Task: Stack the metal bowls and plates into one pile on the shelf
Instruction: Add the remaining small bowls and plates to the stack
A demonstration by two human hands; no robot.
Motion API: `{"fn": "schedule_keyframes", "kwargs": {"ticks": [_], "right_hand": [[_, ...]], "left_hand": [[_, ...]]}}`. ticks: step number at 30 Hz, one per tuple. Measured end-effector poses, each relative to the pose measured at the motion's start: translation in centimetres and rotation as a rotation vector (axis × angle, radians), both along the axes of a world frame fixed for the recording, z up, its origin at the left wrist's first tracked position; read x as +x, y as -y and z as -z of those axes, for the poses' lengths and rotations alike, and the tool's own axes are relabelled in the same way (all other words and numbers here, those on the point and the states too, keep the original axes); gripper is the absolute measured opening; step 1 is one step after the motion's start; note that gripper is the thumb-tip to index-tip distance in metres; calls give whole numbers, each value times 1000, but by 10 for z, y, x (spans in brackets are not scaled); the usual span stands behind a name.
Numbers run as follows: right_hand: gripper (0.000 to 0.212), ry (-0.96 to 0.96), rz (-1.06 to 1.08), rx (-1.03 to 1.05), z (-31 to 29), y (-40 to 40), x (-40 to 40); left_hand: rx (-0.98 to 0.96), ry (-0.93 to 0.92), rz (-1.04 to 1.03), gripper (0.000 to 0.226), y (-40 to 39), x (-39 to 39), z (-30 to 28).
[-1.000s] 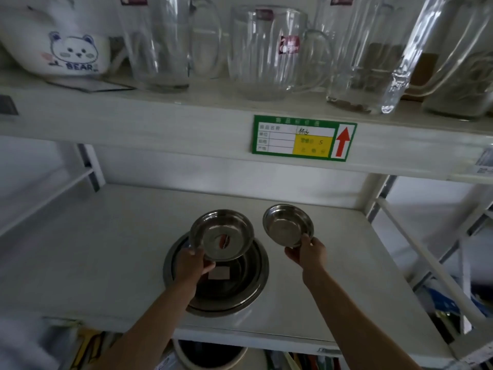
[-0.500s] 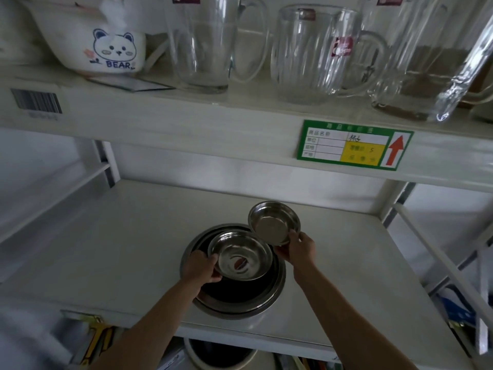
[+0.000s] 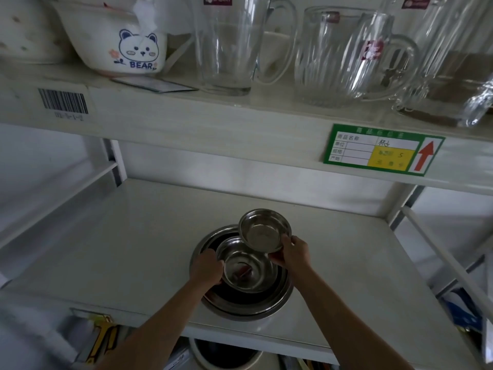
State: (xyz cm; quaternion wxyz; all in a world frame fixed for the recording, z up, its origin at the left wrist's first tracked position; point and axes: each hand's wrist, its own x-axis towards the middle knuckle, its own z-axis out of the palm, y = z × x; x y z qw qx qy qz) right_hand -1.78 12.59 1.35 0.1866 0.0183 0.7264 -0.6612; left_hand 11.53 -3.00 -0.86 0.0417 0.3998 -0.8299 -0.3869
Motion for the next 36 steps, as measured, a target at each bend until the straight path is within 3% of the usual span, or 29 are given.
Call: {"fn": "schedule_keyframes", "kwargs": {"ticks": [3,10,24,36], "right_hand": [[20,14,-45,20,0,3,4],[22,9,-136,158,5,8,4],[31,-176,-373,594,11,13,14],[21,-372,-477,820,17,8,13]], "left_hand": [[-124,34,19,22,1,1,0],[-174,-37,7,25,16,11,-2],[375,-444,-167,12,28,30,-5],[405,-479,-195,13,29,25,1]]}}
